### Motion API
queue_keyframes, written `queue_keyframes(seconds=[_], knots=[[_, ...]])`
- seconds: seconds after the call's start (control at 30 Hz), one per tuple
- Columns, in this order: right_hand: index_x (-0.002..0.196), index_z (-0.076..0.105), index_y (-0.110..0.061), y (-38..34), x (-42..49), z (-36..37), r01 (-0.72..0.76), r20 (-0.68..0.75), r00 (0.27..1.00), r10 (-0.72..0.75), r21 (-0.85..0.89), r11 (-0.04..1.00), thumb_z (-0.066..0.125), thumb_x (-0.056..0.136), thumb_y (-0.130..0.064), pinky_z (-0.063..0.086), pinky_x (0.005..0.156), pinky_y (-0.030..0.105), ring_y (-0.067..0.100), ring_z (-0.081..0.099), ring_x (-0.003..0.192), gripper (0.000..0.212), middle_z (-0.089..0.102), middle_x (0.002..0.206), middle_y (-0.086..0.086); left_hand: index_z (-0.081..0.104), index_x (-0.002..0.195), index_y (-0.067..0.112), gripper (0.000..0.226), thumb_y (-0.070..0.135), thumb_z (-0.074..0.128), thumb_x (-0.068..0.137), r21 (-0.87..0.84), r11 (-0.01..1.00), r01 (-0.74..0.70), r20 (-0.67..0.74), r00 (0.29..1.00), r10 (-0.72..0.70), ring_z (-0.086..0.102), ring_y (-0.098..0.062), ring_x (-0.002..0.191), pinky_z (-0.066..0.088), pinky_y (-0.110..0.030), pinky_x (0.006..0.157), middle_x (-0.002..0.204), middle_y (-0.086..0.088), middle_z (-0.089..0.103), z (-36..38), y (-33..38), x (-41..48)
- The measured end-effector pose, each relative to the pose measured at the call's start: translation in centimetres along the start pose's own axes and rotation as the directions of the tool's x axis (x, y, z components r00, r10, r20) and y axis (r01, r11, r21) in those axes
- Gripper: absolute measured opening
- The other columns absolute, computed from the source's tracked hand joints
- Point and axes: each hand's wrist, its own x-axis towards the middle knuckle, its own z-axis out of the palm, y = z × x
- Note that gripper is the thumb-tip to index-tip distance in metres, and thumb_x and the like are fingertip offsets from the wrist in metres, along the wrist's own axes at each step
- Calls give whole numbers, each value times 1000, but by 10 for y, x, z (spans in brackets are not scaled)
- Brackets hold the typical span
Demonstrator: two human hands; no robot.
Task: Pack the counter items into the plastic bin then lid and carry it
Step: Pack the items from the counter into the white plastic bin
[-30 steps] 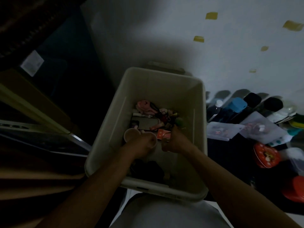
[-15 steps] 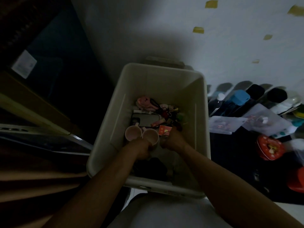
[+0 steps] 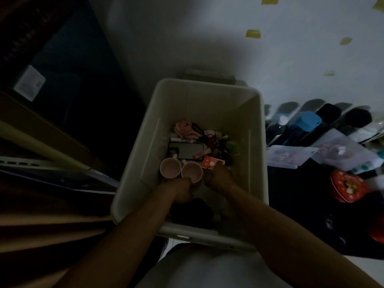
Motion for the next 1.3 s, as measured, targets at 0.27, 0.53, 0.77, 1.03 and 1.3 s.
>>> queue_keyframes(seconds=[0.27, 0.53, 0.77, 1.03, 1.3], knots=[[145, 27, -9, -6, -9, -3, 47, 21, 999, -44, -125, 991, 65, 90, -25, 46, 94, 40, 39, 49, 121, 68, 33, 146, 21, 16, 155, 16, 79, 34, 58, 91, 43, 999, 26, 16, 1000, -26, 45, -31, 133, 42, -39, 106, 153, -15, 38, 0, 0, 2], [142, 32, -10, -9, -22, -13, 141, 18, 990, -140, -129, 981, 64, 89, -35, 43, 101, 42, 41, 39, 130, 67, 37, 142, 22, 24, 153, 17, 70, 32, 57, 93, 21, 1000, 9, -17, 1000, -9, 47, -29, 131, 41, -38, 106, 151, -10, 41, -2, 5, -4], [126, 50, -29, -20, -50, -51, 369, -48, 929, -368, 3, 930, 63, 72, -66, 44, 101, 45, 29, 47, 120, 66, 49, 130, 6, 57, 131, 26, 36, 33, 45, 98, 137, 980, -144, -399, 897, 188, 53, -26, 120, 33, -46, 111, 126, -4, 61, -21, 26, -33], [124, 56, -19, -8, -88, -112, 553, -158, 833, -530, 279, 785, 60, 89, -13, 52, 84, 16, 4, 61, 103, 35, 62, 117, -5, 59, 129, 24, 33, 27, 53, 96, -155, 888, -432, -546, 787, 287, 59, -8, 116, 45, -20, 95, 127, 5, 64, -53, 67, -52], [133, 51, -24, 32, -114, -171, 573, -295, 819, -492, 433, 696, 59, 94, -25, 52, 95, 27, 1, 56, 114, 39, 59, 125, -10, 53, 131, 33, 40, 26, 56, 92, 8, 802, -597, -672, 591, 447, 58, -5, 115, 50, -36, 96, 127, 13, 62, -68, 145, -67]])
